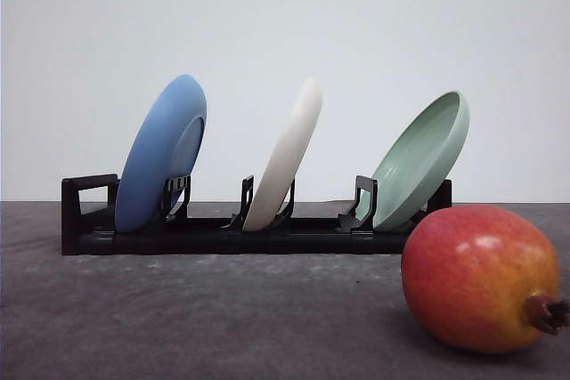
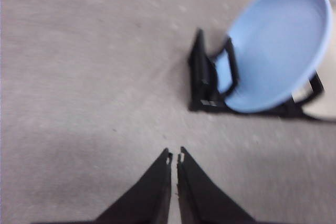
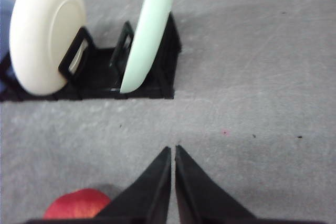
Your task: Place pomegranate in white plate
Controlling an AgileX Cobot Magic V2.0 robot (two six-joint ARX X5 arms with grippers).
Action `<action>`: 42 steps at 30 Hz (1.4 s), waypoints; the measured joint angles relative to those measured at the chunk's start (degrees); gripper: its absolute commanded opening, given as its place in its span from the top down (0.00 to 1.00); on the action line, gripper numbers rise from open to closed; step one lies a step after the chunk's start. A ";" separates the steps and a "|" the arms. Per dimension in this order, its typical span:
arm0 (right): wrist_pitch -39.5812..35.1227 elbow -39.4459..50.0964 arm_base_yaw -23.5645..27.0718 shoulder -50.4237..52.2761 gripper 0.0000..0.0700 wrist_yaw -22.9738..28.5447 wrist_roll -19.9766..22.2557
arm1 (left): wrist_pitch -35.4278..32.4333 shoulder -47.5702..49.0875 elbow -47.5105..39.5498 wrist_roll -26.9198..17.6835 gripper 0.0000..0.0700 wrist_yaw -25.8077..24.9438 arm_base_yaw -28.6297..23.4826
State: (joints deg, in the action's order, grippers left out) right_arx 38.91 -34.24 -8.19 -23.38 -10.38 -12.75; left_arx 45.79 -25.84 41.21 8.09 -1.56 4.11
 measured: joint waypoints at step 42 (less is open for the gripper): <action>-2.56 -0.02 -8.76 -0.28 0.45 0.98 4.36 | -29.63 -25.65 1.14 -13.70 0.49 -7.20 30.64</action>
State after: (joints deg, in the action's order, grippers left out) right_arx 36.36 -34.26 -16.95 -23.66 -9.40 -8.38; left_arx 16.16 -51.50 42.35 -5.61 -8.76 34.75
